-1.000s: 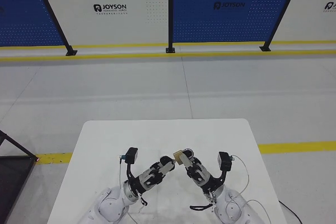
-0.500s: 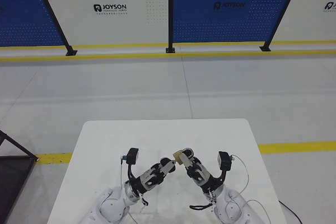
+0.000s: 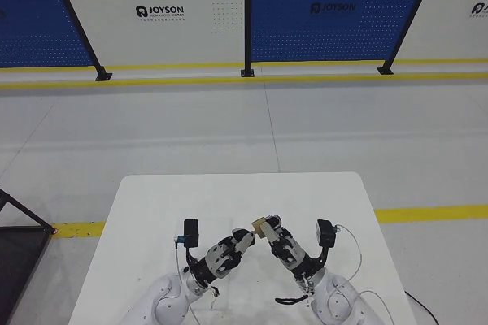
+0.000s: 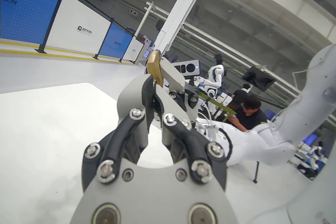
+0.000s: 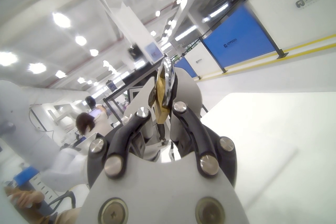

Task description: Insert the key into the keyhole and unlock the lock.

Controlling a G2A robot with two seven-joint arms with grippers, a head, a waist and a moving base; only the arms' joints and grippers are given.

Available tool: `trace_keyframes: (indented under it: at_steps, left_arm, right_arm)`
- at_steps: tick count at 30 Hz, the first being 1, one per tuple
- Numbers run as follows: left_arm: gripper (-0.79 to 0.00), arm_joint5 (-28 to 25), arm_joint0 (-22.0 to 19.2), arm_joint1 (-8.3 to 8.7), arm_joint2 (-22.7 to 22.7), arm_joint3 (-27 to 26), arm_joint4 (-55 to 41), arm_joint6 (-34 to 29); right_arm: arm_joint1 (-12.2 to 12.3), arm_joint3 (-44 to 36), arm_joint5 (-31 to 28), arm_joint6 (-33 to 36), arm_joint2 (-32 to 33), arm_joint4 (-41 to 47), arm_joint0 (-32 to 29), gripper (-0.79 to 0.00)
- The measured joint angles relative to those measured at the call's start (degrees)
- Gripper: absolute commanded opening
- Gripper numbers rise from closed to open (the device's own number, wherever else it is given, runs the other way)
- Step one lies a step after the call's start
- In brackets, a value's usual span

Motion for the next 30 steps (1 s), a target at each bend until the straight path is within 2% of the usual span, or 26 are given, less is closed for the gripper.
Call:
trace_keyframes:
  at_steps: [10, 16, 21, 30]
  left_arm:
    - [-0.785, 9.8, -0.8, -0.88, 2.2, 2.6, 21.2, 19.1]
    - [-0.785, 16.1, -2.0, -1.13, 3.6, 4.5, 29.6, 28.3]
    - [-0.785, 22.1, -3.0, -1.26, 4.5, 6.2, 35.6, 34.0]
    - [-0.785, 36.9, -5.5, -1.77, 6.1, 10.0, 45.3, 42.0]
  right_arm:
    - [0.1, -0.3, 0.6, 0.5, 0.0, 0.0, -0.2, -0.785]
    - [0.2, -0.4, 0.7, 0.7, 0.0, 0.1, -0.2, -0.785]
    - [0.2, -0.4, 0.8, 0.8, -0.1, 0.3, -0.2, -0.785]
    - [0.3, -0.5, 0.9, 1.0, -0.1, 0.2, -0.3, -0.785]
